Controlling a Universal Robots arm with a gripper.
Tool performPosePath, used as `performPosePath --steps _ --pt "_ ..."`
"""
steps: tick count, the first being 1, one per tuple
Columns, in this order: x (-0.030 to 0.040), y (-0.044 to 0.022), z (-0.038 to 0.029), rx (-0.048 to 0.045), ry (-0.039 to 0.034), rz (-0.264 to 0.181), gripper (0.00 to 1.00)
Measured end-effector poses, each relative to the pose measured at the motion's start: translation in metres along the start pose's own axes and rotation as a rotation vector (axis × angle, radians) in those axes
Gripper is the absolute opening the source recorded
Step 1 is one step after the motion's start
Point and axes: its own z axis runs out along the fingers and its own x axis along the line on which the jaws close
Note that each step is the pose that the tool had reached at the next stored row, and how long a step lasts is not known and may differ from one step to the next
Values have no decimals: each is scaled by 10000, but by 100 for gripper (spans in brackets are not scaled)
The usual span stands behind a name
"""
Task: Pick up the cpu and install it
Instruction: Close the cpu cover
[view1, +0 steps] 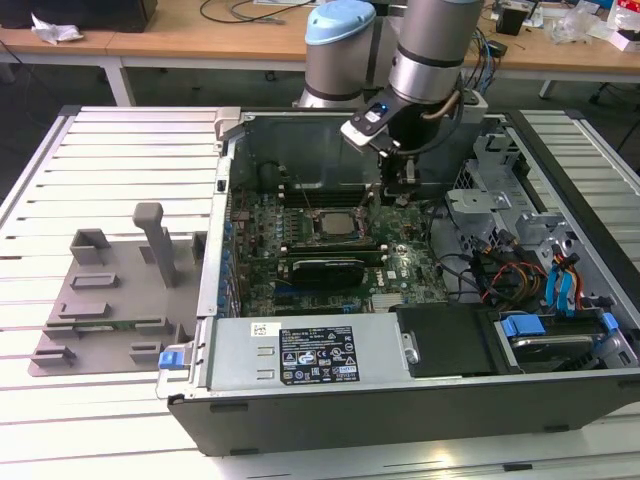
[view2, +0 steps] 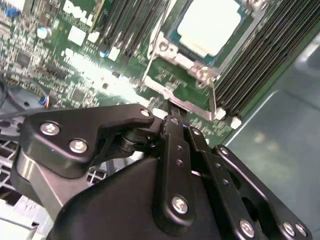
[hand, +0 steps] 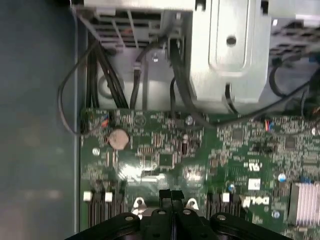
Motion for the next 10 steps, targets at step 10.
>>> performPosePath --steps 10 --pt "27 -640 214 -57 -1 1 11"
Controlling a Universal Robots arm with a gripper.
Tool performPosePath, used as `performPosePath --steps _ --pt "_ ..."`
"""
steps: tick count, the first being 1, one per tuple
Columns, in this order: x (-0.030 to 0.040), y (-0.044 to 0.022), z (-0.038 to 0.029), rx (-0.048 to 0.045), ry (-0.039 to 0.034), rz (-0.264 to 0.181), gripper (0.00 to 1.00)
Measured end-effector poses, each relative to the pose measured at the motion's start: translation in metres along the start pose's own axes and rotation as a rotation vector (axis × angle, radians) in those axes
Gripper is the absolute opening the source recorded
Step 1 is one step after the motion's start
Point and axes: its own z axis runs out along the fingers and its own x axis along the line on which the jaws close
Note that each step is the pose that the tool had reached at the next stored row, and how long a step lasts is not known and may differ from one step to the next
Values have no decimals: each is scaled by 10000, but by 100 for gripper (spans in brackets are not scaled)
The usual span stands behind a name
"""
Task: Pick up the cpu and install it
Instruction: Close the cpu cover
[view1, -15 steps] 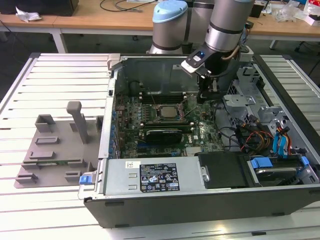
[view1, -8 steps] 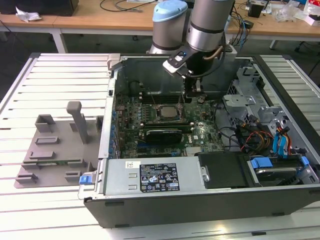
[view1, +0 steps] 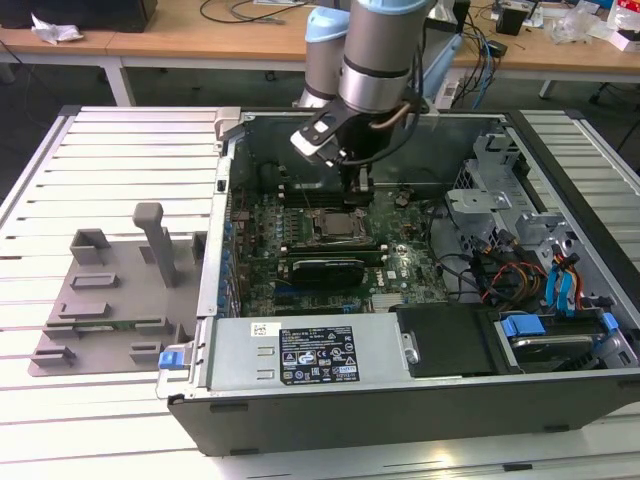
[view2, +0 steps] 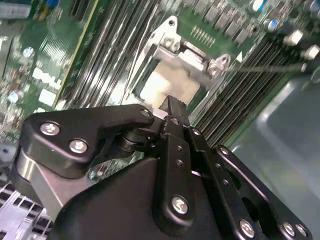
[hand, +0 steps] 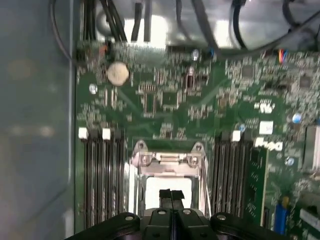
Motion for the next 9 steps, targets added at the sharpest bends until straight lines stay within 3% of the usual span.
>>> performPosePath --steps 2,5,9 --pt "7 -135 84 0 0 3 11" --pt "11 -177 176 1 -1 2 11" --pt "14 -196 240 0 -1 1 11"
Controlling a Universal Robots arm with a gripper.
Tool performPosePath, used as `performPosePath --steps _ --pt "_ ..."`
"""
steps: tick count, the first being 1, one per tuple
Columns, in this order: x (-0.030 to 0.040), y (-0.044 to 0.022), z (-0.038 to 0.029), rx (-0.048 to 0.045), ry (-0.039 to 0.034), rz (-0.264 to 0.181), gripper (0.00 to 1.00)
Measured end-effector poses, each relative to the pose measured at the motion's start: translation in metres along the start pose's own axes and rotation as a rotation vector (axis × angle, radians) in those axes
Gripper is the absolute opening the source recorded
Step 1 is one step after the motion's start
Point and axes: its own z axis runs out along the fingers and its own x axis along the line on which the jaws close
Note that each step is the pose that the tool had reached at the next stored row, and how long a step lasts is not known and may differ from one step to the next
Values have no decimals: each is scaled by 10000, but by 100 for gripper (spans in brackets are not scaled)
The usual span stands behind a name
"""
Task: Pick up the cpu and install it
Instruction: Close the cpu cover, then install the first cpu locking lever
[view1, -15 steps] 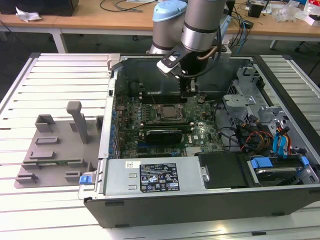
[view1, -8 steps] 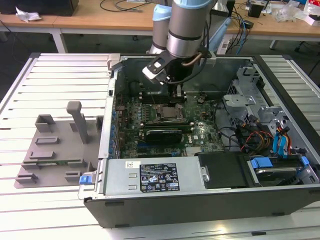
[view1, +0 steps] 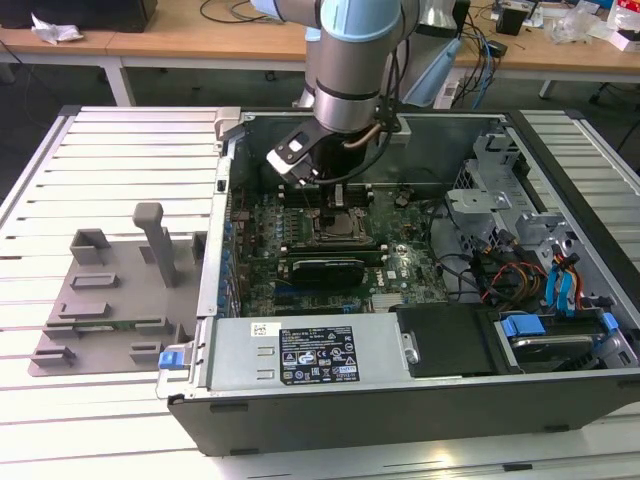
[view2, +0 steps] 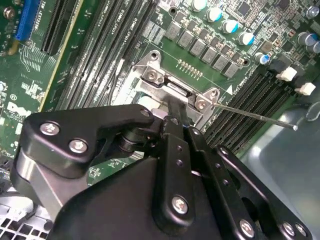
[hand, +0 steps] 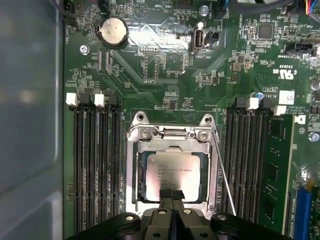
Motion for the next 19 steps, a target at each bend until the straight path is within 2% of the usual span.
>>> performPosePath --steps 3,5,6,7,9,10,12,13,19 --pt "0 5 8 1 0 1 11" --pt "-1 51 3 -1 1 0 11" --pt "-4 94 -45 0 -1 1 11" --pt "-6 106 -94 0 -2 0 11" --pt "-12 104 -281 0 -11 3 11" --pt "-15 100 -358 1 -16 2 11" --pt "-18 95 -467 0 -19 1 11" --pt "-22 91 -564 2 -31 0 11" --pt "-23 88 -600 -3 -37 -99 11"
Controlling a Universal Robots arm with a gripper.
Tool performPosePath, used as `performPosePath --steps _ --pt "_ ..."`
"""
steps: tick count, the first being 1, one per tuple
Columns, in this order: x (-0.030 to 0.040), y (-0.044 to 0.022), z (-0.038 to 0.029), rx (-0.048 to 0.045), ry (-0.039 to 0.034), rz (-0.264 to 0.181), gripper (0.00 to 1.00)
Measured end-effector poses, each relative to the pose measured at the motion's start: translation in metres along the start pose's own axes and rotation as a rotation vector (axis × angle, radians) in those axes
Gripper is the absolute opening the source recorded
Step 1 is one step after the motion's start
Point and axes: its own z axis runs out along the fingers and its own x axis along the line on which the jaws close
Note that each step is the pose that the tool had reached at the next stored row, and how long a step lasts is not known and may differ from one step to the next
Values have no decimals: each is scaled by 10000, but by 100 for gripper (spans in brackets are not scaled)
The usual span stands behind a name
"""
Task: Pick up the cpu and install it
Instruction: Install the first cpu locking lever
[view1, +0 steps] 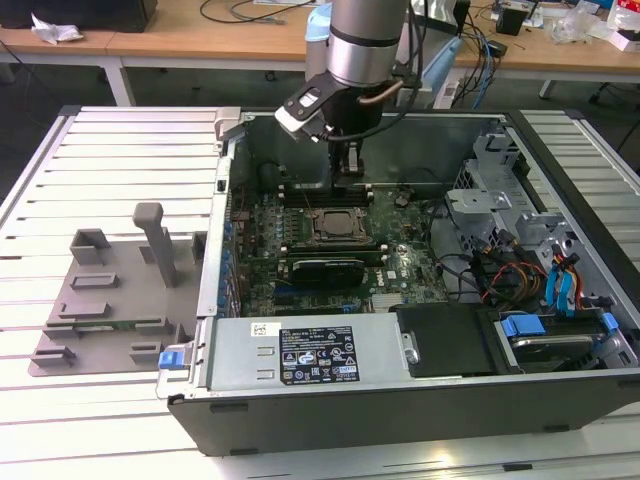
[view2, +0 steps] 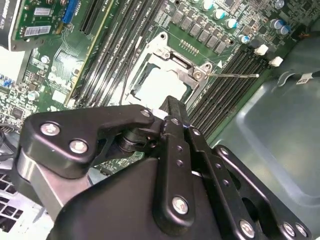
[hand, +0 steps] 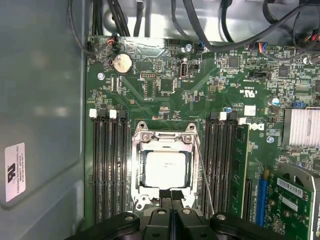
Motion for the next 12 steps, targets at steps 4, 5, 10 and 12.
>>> performPosePath --steps 4,5,10,12 --pt "0 0 0 -54 -77 -1512 11" --pt "0 0 0 -67 -97 -1887 11" --pt "0 0 0 -125 -180 -3517 11" --pt "0 0 0 -158 -228 -4442 11"
